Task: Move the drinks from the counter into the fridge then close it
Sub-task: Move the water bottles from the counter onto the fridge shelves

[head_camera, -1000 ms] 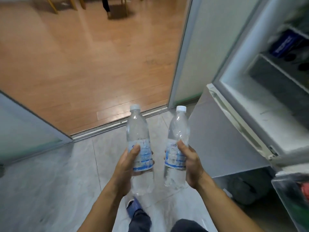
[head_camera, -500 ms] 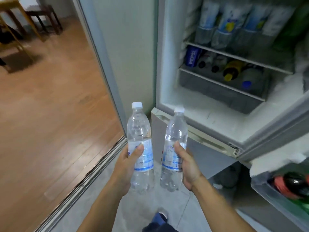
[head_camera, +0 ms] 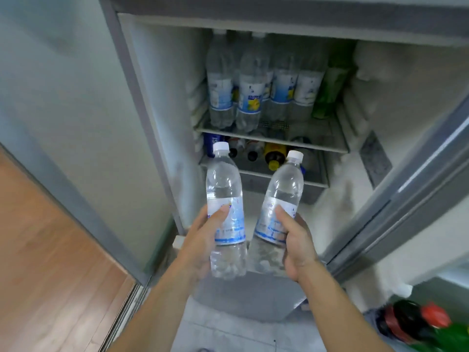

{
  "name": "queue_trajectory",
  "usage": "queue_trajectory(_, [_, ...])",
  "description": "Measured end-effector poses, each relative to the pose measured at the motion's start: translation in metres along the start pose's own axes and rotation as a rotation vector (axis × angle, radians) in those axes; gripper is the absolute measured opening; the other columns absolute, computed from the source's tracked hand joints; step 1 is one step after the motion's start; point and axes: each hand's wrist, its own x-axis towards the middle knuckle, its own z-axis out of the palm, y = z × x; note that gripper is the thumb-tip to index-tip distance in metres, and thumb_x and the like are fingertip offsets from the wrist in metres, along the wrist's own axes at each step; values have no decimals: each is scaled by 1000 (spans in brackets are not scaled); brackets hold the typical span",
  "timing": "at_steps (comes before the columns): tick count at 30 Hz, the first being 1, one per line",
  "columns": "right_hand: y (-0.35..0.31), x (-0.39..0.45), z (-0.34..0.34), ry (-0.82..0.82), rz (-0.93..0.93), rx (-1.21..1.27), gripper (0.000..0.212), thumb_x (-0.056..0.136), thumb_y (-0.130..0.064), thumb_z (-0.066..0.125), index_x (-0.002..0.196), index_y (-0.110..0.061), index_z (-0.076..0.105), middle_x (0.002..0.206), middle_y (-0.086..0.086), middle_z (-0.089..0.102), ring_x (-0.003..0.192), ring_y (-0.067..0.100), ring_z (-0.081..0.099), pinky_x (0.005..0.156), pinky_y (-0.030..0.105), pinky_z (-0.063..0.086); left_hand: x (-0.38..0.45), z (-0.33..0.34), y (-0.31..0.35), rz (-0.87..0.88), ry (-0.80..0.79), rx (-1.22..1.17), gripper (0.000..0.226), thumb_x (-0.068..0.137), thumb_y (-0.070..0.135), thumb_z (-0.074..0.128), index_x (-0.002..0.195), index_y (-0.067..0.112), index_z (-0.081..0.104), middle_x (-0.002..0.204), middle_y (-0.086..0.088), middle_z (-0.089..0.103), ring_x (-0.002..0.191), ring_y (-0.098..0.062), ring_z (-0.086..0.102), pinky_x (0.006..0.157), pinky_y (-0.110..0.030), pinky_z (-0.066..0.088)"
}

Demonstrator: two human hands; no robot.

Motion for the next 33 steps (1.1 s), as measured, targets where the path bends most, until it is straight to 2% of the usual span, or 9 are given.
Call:
queue_trajectory(3, [-27, 27, 1, 92, -122, 6, 36, 82, -36, 77, 113, -20, 66, 105, 7, 76, 94, 26, 74, 79, 43, 62, 45, 25, 27, 91, -102, 118, 37, 72, 44, 79, 107, 38, 68, 106, 0, 75, 95, -21, 73, 77, -43, 59])
queue_trajectory(5, [-47, 48, 3, 160, -213, 7, 27, 85, -30, 76, 110, -26, 66, 105, -2, 77, 91, 14, 75, 69, 28, 60, 80, 45, 48, 219, -149, 213, 41, 75, 39, 77, 112, 39, 60, 108, 9, 74, 100, -11, 71, 83, -31, 58])
queue_trajectory(9, [-99, 89, 14, 279, -391, -18, 30, 79, -32, 80, 105, -30, 64, 99, -13, 76, 90, 6, 73, 73, 26, 58, 144, 93, 90, 474, -125, 362, 48, 79, 29, 81, 111, 45, 49, 108, 20, 66, 99, 4, 64, 85, -21, 53])
queue_trajectory(12, [-134, 117, 17, 343, -560, -67, 33, 79, -28, 78, 108, -29, 63, 97, -20, 74, 92, -1, 71, 76, 19, 57, 182, 127, 115, 571, -176, 401, 56, 81, 23, 79, 126, 29, 46, 121, 8, 61, 111, -8, 60, 94, -25, 51])
queue_trajectory(17, [-167, 164, 9, 424, -693, -160, 40, 85, -19, 75, 121, -21, 58, 103, -16, 68, 89, -8, 67, 73, 10, 53, 223, 169, 133, 686, -190, 461, 62, 82, 16, 77, 133, 14, 41, 114, 6, 56, 100, -6, 56, 75, -1, 44])
queue_trajectory(22, [-186, 205, -4, 453, -652, -228, 49, 90, -16, 71, 134, -7, 50, 114, 0, 63, 95, 4, 63, 68, 5, 49, 253, 189, 129, 711, -137, 540, 70, 82, 21, 78, 140, 14, 39, 137, -6, 53, 118, -11, 49, 94, -21, 40])
queue_trajectory(24, [-191, 220, -6, 448, -646, -263, 50, 90, -16, 70, 135, -7, 48, 121, 7, 62, 105, 17, 63, 75, 12, 52, 261, 190, 126, 696, -106, 519, 72, 83, 23, 77, 143, 15, 38, 139, -6, 53, 122, -15, 51, 96, -23, 42])
queue_trajectory(28, [-200, 244, -8, 386, -607, -310, 47, 87, -22, 72, 126, -11, 49, 124, 11, 59, 110, 22, 59, 81, 23, 51, 266, 190, 121, 682, -96, 597, 86, 83, 24, 78, 151, 13, 26, 149, -10, 44, 135, -24, 45, 111, -40, 41])
queue_trajectory(33, [-199, 258, -6, 429, -603, -293, 72, 87, -24, 75, 148, -18, 37, 144, 4, 53, 127, 18, 54, 98, 32, 51, 257, 182, 108, 614, -71, 847, 84, 90, 24, 68, 155, 14, 15, 152, -11, 41, 137, -28, 44, 110, -39, 40])
